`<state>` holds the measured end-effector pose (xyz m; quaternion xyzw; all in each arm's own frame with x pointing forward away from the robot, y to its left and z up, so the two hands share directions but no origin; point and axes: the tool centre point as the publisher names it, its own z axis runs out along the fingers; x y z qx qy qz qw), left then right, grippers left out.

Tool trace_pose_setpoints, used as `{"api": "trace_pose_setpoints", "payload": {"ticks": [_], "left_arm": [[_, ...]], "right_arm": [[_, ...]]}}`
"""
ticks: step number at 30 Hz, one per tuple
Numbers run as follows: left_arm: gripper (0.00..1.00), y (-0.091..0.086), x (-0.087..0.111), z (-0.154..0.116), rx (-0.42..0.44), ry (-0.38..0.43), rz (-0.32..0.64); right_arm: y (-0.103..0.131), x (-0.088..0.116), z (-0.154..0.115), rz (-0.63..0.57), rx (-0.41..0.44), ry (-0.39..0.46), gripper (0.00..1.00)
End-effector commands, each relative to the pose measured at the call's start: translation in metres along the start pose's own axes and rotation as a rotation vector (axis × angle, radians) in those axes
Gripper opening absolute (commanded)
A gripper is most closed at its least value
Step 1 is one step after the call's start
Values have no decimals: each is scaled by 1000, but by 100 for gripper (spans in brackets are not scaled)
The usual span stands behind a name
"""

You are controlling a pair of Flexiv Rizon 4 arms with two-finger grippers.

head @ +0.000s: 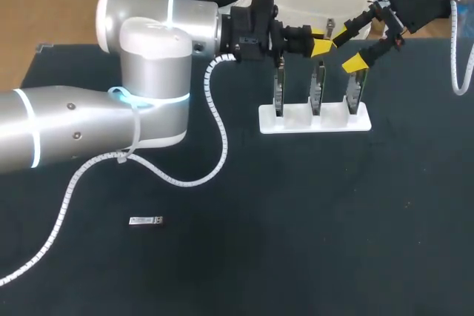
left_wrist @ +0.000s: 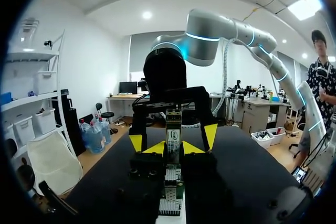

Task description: Pick up the optical module with the left hand, and insert it into the network port with the right hand.

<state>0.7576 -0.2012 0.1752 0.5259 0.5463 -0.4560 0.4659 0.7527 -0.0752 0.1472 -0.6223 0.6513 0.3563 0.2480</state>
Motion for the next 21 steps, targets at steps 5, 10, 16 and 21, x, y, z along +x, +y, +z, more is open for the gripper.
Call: {"api": "trace_pose_setpoints", "payload": {"ticks": [5, 10, 16, 21], "left_arm": [[0, -2, 0, 0, -7, 2, -2], [0, -2, 0, 0, -7, 2, -2], [0, -2, 0, 0, -7, 2, -2], [0, -2, 0, 0, -7, 2, -2]], "right_arm": [[-1, 0, 0, -2, -1, -2, 100], [-1, -1, -1, -13, -8, -15, 100], [-4, -15, -10, -36, 27, -50, 100], [-4, -27, -20, -75, 31, -70, 100]]}}
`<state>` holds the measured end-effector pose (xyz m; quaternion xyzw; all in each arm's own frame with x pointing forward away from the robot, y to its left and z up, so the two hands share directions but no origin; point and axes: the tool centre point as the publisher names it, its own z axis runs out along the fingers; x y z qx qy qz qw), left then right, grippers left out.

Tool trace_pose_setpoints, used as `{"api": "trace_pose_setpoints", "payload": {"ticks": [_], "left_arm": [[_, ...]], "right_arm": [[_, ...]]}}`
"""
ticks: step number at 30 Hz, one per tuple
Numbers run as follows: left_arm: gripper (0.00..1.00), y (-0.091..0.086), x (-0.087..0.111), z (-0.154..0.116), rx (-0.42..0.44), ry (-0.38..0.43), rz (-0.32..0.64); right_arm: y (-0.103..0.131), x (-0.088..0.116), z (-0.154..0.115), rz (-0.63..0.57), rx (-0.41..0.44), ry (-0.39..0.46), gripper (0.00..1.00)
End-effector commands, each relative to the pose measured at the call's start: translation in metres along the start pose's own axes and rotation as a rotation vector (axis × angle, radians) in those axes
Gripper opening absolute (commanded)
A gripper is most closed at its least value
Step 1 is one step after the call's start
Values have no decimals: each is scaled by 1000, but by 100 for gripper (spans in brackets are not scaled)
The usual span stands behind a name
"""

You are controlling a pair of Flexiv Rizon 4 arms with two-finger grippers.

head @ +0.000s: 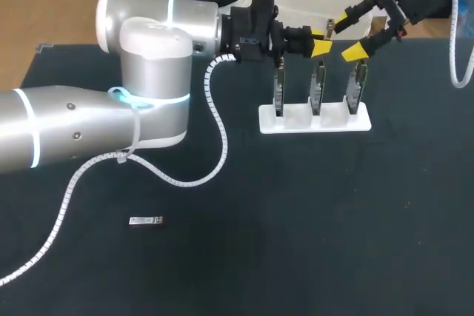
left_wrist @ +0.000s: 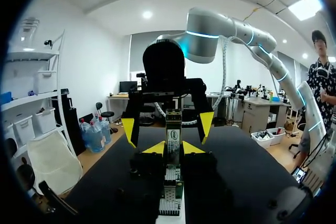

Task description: Pick up the optical module with the left hand, and insert it into the network port with the right hand.

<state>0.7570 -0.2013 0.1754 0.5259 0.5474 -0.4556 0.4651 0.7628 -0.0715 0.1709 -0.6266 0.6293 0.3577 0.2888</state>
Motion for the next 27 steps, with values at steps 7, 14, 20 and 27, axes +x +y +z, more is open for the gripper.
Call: {"api": "trace_pose_setpoints", "payload": {"ticks": [7, 14, 20, 27], "left_arm": [[0, -2, 0, 0, -6, -1, 0], [0, -2, 0, 0, -6, -1, 0], [0, -2, 0, 0, -6, -1, 0], [0, -2, 0, 0, -6, -1, 0]], "right_arm": [[-1, -20, -14, -48, 23, -39, 100], [2, -35, -12, -89, 9, -51, 100], [5, -41, -10, -108, 4, -54, 100], [9, -43, -6, -107, -4, -65, 100]]}}
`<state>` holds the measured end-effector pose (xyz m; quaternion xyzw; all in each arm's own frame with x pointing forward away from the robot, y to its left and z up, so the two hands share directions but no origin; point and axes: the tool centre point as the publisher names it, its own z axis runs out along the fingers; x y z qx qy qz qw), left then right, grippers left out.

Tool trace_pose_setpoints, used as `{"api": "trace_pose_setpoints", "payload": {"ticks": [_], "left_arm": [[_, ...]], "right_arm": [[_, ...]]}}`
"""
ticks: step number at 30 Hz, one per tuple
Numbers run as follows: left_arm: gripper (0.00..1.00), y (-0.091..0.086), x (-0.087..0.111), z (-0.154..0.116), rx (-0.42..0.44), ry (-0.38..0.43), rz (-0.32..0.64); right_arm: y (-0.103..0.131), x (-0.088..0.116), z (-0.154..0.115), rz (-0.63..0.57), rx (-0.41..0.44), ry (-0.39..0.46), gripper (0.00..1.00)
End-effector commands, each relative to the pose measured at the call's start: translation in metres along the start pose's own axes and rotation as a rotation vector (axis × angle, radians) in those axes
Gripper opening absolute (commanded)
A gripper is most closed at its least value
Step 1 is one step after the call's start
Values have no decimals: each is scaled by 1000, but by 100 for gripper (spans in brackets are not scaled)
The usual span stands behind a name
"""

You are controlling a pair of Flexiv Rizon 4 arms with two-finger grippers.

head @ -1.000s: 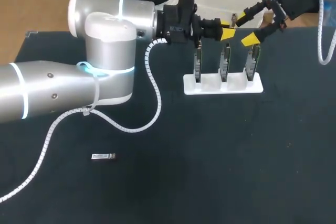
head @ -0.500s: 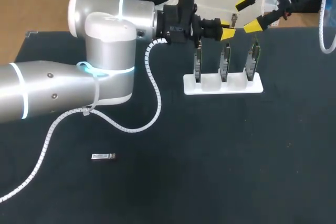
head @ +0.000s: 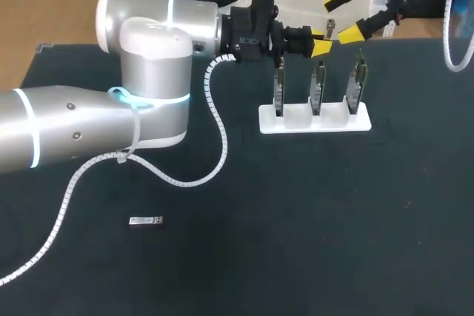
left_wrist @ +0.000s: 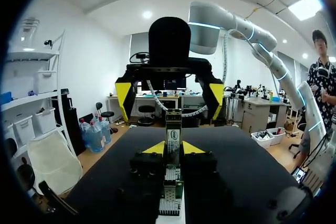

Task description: Pick up the optical module with the left hand, and insert it into the network port with the right hand.

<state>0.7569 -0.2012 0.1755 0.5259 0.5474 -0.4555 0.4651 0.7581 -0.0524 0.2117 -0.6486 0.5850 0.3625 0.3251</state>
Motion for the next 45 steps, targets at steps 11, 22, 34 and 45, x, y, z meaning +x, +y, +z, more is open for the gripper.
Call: {"api": "trace_pose_setpoints", "payload": {"ticks": [11, 22, 34, 45], "left_arm": [[0, -2, 0, 0, -6, -1, 0], [0, -2, 0, 0, -6, -1, 0], [0, -2, 0, 0, -6, -1, 0], [0, -2, 0, 0, -6, -1, 0]], "right_arm": [[-1, -2, 8, 19, -1, -2, 100], [-2, -1, 9, 38, 7, 12, 100], [-4, 2, 9, 41, 6, 10, 0], [-2, 5, 9, 45, 7, 15, 0]]}}
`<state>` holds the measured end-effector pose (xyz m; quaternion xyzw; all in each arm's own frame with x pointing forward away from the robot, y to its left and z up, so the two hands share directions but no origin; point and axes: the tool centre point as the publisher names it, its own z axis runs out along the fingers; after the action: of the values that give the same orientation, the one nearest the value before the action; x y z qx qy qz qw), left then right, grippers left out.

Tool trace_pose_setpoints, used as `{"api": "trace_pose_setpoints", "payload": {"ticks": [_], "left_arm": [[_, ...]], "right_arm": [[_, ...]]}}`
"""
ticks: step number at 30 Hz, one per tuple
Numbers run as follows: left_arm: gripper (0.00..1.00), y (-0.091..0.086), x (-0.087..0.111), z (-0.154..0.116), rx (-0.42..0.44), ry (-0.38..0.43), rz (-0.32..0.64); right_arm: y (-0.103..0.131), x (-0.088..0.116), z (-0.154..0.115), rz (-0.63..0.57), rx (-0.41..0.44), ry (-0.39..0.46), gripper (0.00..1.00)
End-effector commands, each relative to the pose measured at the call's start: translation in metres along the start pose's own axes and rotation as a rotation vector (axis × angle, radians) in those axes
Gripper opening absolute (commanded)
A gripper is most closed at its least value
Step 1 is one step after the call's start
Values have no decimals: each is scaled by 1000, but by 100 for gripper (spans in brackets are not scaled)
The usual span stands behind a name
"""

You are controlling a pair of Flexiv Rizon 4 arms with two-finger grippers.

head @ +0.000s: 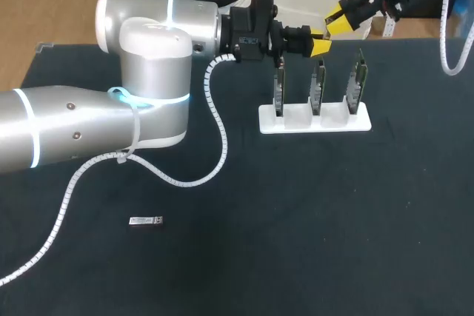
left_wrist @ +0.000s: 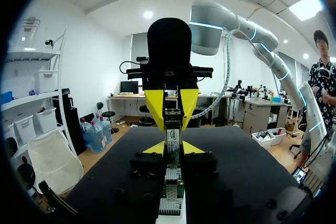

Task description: Pick up the optical module with the left hand, and insert it into the network port with the right hand.

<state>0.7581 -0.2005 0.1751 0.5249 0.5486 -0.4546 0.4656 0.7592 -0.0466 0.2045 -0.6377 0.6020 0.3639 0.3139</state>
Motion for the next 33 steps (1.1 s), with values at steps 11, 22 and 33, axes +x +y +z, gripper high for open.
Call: {"api": "trace_pose_setpoints", "payload": {"ticks": [11, 22, 33], "left_arm": [[100, -3, -1, 1, -3, -1, 1], [100, -5, -1, -8, 6, 34, 14], [100, -4, 5, -26, -12, 203, 1]], "right_arm": [[1, 5, -4, 11, 23, -6, 0], [-2, 4, -4, 4, 28, -18, 0], [-4, 5, -5, 0, 31, -23, 0]]}}
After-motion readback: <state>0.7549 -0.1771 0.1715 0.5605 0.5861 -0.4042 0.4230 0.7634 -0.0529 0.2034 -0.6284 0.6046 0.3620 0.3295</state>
